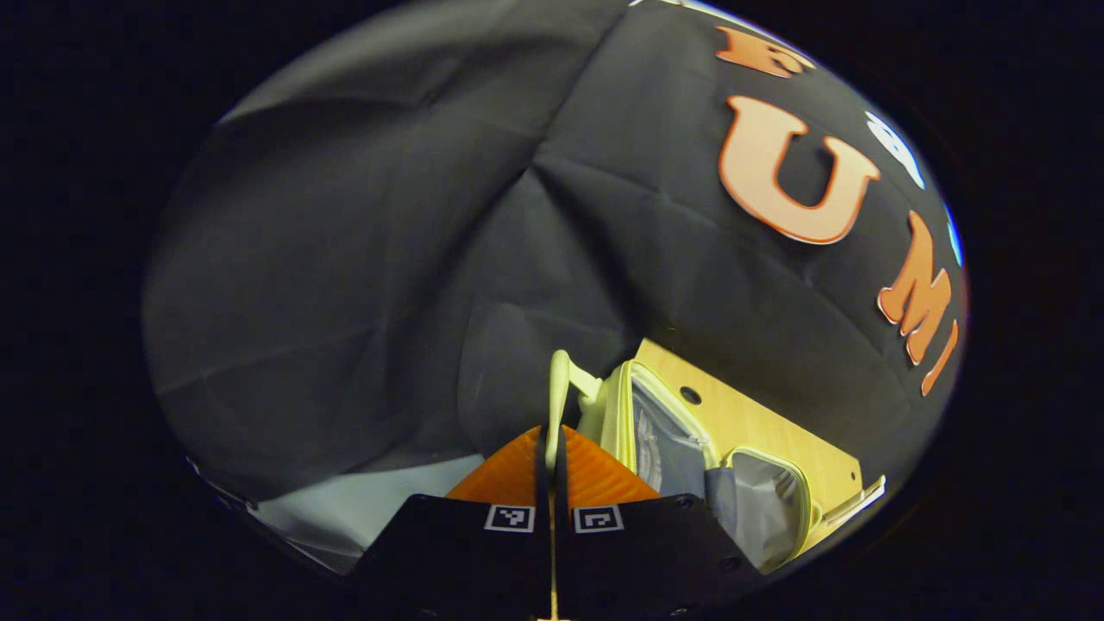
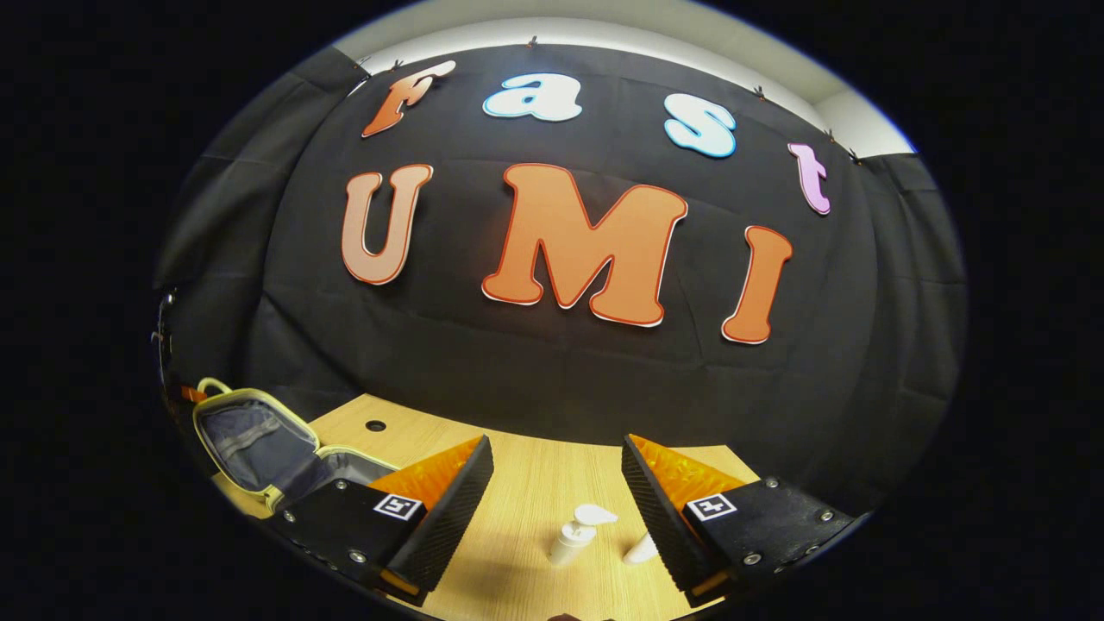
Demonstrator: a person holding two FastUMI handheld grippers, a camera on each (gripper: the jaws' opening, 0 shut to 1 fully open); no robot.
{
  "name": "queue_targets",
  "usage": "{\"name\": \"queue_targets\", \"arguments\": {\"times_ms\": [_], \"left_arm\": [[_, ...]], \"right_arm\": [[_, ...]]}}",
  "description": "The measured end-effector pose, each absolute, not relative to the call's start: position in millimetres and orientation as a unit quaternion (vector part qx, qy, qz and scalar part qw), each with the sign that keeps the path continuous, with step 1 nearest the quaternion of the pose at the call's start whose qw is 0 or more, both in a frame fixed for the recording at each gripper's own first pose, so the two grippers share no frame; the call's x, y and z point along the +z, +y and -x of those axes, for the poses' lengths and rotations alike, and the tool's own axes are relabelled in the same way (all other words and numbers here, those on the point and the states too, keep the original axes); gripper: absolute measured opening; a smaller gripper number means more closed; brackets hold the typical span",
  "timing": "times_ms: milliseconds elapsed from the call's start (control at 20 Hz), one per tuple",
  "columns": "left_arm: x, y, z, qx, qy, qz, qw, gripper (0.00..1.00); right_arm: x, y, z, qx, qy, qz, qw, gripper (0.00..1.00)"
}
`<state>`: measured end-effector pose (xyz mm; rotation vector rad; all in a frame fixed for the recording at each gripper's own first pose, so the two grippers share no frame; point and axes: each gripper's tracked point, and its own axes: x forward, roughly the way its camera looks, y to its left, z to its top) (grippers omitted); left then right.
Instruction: First open the suitcase, pack the skin care products into it, and then close the suitcase.
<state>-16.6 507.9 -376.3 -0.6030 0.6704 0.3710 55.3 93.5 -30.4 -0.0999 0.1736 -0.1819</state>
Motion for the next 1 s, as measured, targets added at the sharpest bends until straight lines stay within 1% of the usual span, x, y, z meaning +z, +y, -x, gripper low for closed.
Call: {"name": "queue_targets", "arguments": {"times_ms": [150,300,350,400,450,500,550,650,750,1000], "left_arm": [[-421,512,37,0.181,0.359,0.34,0.85,0.02],[-444,514,51,0.199,0.38,0.351,0.832,0.07],[-447,515,56,0.208,0.385,0.348,0.829,0.14],[-455,517,56,0.213,0.385,0.345,0.829,0.16],[-444,518,64,0.22,0.377,0.343,0.832,0.23],[-443,521,69,0.233,0.379,0.335,0.831,0.23],[-435,525,76,0.245,0.377,0.325,0.832,0.31],[-425,530,83,0.262,0.362,0.314,0.838,0.64],[-413,527,90,0.275,0.362,0.287,0.843,0.97],[-365,481,80,0.254,0.344,0.206,0.88,0.98]], "right_arm": [[-36,95,-52,-0.089,0.098,0.054,0.99,0.95],[-35,92,-48,-0.095,0.102,0.051,0.989,0.96],[-36,91,-47,-0.095,0.102,0.05,0.989,0.96],[-36,90,-47,-0.096,0.102,0.05,0.989,0.96],[-37,87,-46,-0.098,0.103,0.051,0.989,0.95],[-40,85,-46,-0.098,0.107,0.05,0.988,0.96],[-43,81,-45,-0.1,0.11,0.05,0.988,0.96],[-45,76,-43,-0.1,0.111,0.05,0.987,0.96],[-48,71,-43,-0.097,0.113,0.051,0.988,0.96],[-55,54,-45,-0.078,0.114,0.053,0.989,0.96]]}}
